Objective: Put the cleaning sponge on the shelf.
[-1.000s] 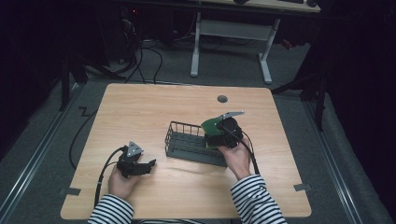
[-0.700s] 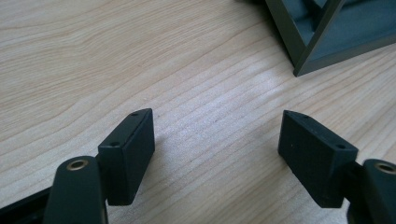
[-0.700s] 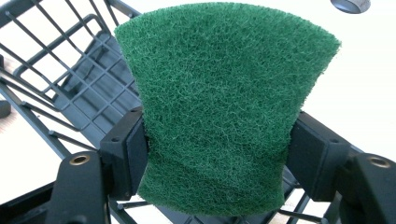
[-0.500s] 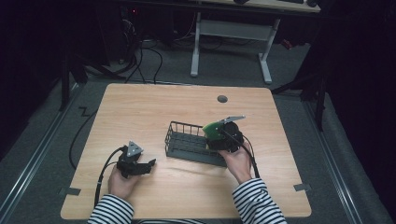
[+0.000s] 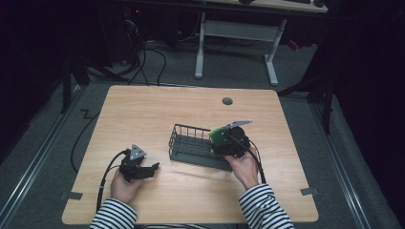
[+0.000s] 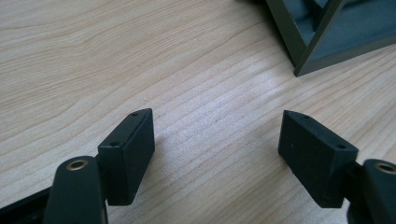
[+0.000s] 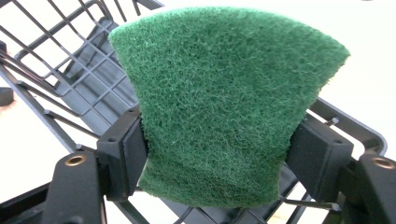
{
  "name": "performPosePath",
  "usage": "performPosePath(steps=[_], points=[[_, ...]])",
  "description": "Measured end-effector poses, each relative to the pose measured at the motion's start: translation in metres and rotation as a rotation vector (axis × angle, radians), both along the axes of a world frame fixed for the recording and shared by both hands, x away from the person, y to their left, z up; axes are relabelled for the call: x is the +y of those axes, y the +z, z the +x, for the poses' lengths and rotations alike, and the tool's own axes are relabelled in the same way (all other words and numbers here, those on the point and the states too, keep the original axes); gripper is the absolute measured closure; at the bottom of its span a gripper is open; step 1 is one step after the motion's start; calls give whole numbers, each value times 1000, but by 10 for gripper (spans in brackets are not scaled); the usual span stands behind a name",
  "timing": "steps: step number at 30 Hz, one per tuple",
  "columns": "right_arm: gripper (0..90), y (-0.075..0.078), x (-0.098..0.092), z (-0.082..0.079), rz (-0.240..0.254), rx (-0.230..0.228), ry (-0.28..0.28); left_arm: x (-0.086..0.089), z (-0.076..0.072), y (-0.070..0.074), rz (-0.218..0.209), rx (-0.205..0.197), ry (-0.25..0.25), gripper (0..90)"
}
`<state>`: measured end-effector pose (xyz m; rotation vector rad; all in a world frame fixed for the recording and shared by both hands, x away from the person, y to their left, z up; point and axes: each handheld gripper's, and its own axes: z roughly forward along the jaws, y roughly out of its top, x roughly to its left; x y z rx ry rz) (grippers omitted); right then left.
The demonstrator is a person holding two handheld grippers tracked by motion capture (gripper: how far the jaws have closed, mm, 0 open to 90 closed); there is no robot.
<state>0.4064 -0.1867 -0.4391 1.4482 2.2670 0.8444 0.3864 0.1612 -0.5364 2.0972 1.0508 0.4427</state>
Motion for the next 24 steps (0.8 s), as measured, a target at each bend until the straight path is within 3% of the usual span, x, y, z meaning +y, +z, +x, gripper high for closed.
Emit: performPosePath(steps=[10, 24], points=[[221, 7, -6, -5, 27, -31, 2, 0, 0, 0, 1, -2, 0, 272], [217, 24, -28, -15, 107, -98, -30, 0, 0, 0, 0, 0, 0, 275]])
